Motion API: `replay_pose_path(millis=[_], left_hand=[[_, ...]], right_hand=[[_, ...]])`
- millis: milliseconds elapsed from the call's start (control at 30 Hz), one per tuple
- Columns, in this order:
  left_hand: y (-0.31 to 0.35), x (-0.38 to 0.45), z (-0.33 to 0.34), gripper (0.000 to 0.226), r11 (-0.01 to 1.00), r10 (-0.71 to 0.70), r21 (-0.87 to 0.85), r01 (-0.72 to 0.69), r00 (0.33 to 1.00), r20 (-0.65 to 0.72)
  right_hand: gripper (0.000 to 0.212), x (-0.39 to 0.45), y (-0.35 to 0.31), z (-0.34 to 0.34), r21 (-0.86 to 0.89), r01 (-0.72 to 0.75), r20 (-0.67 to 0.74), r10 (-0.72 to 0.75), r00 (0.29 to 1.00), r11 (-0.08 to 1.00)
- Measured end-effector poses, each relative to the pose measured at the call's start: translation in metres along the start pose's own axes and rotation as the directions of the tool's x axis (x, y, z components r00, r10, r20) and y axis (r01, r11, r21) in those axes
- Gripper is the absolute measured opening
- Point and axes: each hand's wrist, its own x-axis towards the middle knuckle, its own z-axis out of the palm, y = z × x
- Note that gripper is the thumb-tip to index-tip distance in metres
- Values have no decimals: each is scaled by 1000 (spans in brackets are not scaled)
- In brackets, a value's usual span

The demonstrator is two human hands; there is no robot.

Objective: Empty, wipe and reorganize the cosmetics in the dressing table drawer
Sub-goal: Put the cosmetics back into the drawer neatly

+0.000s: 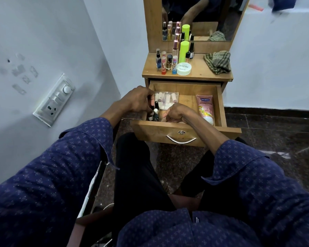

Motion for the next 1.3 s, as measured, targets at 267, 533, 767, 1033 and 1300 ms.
replay_pose_path(millis=[267, 533, 767, 1033, 1300], left_hand=[[13, 18, -14, 24, 997, 52, -48, -58, 992, -112], [23, 41, -18, 12, 985, 18, -156, -74, 942, -336], [27, 62, -25, 38, 985, -69, -170, -31, 834, -547], [34, 88, -31, 48, 996, -38, -85, -12, 828, -560], [34, 90, -34, 14, 988, -14, -125, -85, 771, -637]], right_hand=[[23, -18, -20, -39, 45, 144, -192, -133, 972, 989], [16, -32, -37, -82, -175, 308, -445, -354, 822, 935], [17, -35, -51, -108, -481, 304, -618, -564, 548, 822], [48, -20, -66, -118, -589, 203, -636, -604, 480, 782], [21, -20, -67, -116, -546, 279, -634, -608, 478, 790]])
